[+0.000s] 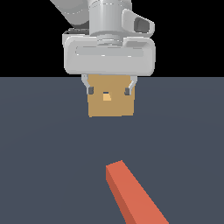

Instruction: Insert the peg into the horizontal hole in a box.

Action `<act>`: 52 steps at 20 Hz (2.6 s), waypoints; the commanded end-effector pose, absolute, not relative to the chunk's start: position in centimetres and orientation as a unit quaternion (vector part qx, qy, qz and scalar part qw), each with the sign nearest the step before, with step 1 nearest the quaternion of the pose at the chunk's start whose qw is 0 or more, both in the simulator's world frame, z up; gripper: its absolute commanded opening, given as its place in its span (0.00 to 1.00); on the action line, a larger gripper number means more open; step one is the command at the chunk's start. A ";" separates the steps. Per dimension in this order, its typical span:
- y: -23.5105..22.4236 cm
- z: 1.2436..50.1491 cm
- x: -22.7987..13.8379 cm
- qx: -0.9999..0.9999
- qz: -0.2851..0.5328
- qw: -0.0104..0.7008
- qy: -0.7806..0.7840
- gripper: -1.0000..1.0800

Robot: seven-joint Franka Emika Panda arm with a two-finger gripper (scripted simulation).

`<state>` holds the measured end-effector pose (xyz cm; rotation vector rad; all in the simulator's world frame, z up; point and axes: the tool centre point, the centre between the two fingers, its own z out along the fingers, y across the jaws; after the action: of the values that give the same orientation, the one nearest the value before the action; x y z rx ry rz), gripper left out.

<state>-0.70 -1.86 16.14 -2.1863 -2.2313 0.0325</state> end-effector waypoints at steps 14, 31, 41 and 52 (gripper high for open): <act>-5.3 14.9 -0.4 -0.680 0.009 0.008 -0.733 0.96; -18.4 10.1 2.6 -0.601 0.004 0.003 -0.799 0.96; -24.5 7.7 5.5 -0.559 0.001 0.001 -0.829 0.96; -26.9 6.8 7.0 -0.541 0.000 0.000 -0.841 0.96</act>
<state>6.87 -26.74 6.85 -1.7040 -2.6387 0.0008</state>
